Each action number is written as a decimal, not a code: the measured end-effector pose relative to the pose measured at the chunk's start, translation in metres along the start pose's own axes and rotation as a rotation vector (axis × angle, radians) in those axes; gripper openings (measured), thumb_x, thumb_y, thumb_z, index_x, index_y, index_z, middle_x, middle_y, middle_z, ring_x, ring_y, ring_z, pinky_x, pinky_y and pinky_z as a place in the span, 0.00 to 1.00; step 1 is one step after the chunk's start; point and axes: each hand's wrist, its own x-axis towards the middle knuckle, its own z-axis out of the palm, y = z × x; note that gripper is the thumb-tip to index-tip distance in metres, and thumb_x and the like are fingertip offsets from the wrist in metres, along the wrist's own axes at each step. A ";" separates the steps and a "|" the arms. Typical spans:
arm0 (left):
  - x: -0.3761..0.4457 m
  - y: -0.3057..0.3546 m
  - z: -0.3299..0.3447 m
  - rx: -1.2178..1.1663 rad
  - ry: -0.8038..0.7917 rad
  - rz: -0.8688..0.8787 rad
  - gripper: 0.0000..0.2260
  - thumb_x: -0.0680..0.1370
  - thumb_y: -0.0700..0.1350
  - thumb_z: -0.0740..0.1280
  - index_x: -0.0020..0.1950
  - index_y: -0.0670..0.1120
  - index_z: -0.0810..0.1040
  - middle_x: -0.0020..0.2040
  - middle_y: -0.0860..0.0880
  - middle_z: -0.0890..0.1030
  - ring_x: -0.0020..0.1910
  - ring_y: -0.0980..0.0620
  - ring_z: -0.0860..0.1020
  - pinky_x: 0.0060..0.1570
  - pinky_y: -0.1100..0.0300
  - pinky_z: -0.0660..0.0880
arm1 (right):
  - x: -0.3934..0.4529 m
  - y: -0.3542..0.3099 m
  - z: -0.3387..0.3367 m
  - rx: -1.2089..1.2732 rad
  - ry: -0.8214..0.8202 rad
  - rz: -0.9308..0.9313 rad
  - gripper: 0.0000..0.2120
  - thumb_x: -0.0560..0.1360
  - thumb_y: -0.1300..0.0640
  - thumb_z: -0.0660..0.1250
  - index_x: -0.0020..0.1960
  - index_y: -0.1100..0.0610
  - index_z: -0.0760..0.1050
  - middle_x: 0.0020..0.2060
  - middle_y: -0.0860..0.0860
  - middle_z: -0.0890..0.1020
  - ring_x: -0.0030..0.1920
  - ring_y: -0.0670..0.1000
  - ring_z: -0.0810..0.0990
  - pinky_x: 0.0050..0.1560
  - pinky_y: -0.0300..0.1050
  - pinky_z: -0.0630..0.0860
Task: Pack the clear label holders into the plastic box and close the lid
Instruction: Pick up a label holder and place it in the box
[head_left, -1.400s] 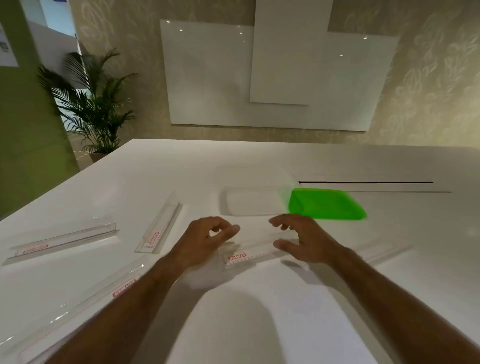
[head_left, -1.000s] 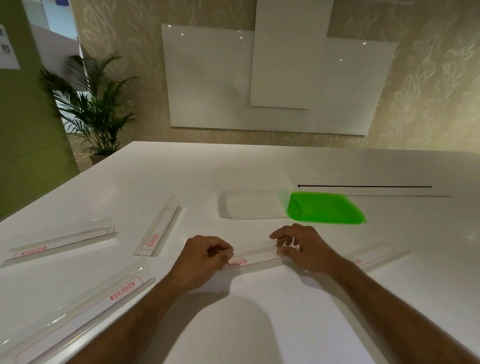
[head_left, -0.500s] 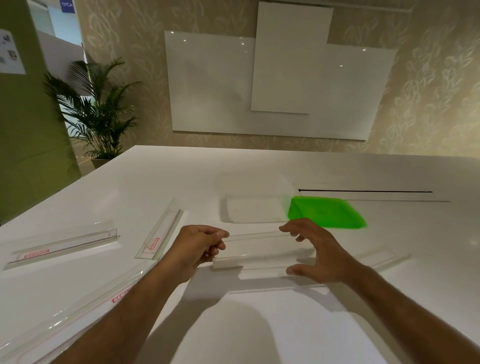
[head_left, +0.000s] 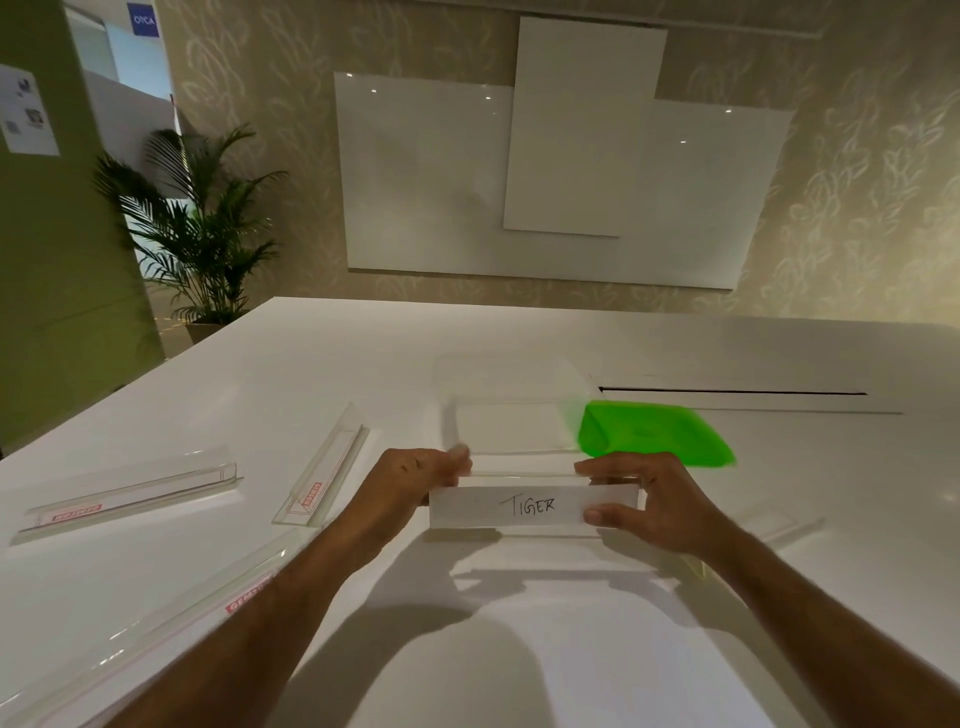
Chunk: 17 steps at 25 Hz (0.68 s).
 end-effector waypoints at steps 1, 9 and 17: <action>0.000 -0.002 -0.002 0.054 -0.019 0.023 0.27 0.63 0.66 0.74 0.54 0.51 0.86 0.52 0.50 0.86 0.55 0.53 0.83 0.57 0.58 0.78 | 0.001 0.000 -0.001 -0.001 -0.001 0.014 0.28 0.59 0.34 0.76 0.54 0.49 0.83 0.47 0.35 0.84 0.47 0.41 0.84 0.49 0.31 0.76; 0.011 0.010 -0.003 0.498 0.019 0.119 0.29 0.63 0.51 0.83 0.62 0.55 0.81 0.53 0.60 0.80 0.52 0.61 0.78 0.53 0.66 0.74 | 0.011 -0.002 -0.007 -0.063 -0.020 0.063 0.29 0.60 0.35 0.76 0.54 0.51 0.83 0.48 0.40 0.85 0.50 0.37 0.83 0.51 0.30 0.76; 0.070 0.050 -0.014 0.846 0.049 0.295 0.28 0.69 0.52 0.79 0.68 0.47 0.79 0.65 0.47 0.80 0.65 0.48 0.75 0.62 0.63 0.67 | 0.082 -0.011 -0.037 -0.406 -0.112 0.092 0.25 0.66 0.46 0.77 0.62 0.49 0.79 0.58 0.42 0.81 0.60 0.42 0.78 0.61 0.29 0.67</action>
